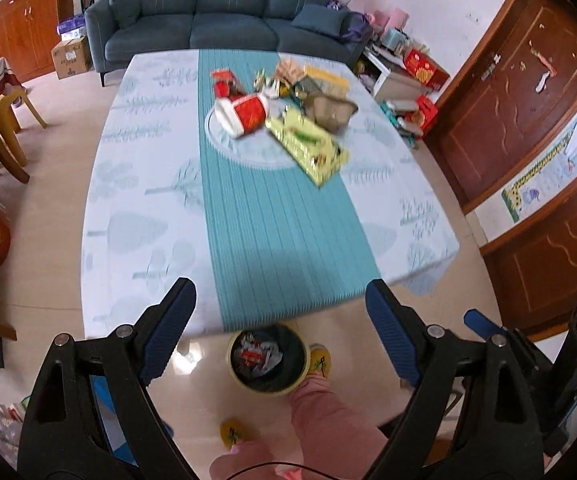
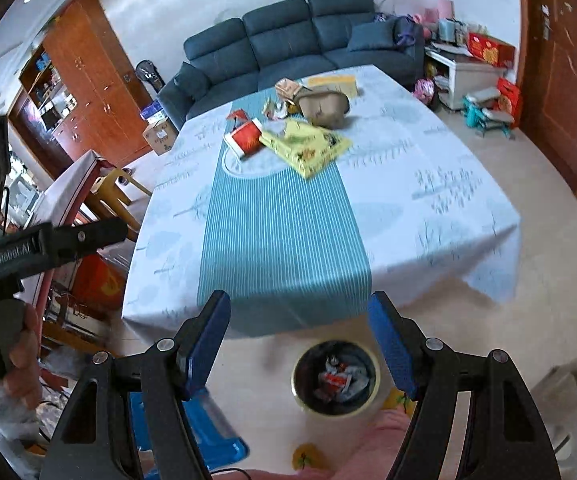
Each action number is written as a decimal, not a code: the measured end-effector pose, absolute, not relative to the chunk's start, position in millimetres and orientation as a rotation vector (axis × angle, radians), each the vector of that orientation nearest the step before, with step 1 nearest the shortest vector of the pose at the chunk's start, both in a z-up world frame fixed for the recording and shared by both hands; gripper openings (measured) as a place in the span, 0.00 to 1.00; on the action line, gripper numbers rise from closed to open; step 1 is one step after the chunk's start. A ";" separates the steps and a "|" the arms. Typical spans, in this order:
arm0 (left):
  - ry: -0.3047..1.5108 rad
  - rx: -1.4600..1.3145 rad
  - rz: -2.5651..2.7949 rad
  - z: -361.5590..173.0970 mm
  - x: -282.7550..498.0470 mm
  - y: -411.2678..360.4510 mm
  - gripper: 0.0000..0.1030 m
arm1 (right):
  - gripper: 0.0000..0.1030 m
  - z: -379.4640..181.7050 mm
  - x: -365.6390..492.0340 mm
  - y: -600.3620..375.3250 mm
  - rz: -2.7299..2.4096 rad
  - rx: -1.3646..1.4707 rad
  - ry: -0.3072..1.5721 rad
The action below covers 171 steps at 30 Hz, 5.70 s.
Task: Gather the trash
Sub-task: 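Move both tools back over the table toward the yellow-green bag, then grasp the yellow-green bag with the left tool while the right tool grasps the brown paper tray, then lift the yellow-green bag and brown tray and carry both over the bin, then open both tools to drop the bag and tray into the bin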
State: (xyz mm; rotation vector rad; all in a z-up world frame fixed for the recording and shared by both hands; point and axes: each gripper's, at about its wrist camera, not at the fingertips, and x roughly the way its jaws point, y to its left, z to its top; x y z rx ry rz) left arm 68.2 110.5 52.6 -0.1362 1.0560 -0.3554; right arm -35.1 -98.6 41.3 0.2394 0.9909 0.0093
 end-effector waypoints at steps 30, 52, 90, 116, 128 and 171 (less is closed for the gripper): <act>1.314 -0.458 0.036 -85.4 363.8 -4.7 0.79 | 0.70 -36.8 391.8 -183.1 0.535 -0.281 1.004; 1.405 -0.505 -0.040 -138.4 403.7 -38.4 0.11 | 0.11 -94.4 406.2 -192.9 0.722 -0.232 1.148; 1.016 -0.226 -0.151 65.0 114.0 90.6 0.01 | 0.11 4.1 131.5 -149.9 0.543 0.253 0.999; 1.218 -0.153 -0.273 -15.4 -54.0 122.9 0.01 | 0.11 -74.6 -114.0 -106.9 0.357 0.391 1.213; 1.350 -0.138 -0.154 -202.9 -52.8 58.2 0.01 | 0.11 -273.7 -111.6 -164.7 0.212 0.605 1.415; 1.517 0.059 -0.184 -292.4 -37.1 9.7 0.41 | 0.65 -337.5 -113.7 -175.9 0.057 0.584 1.382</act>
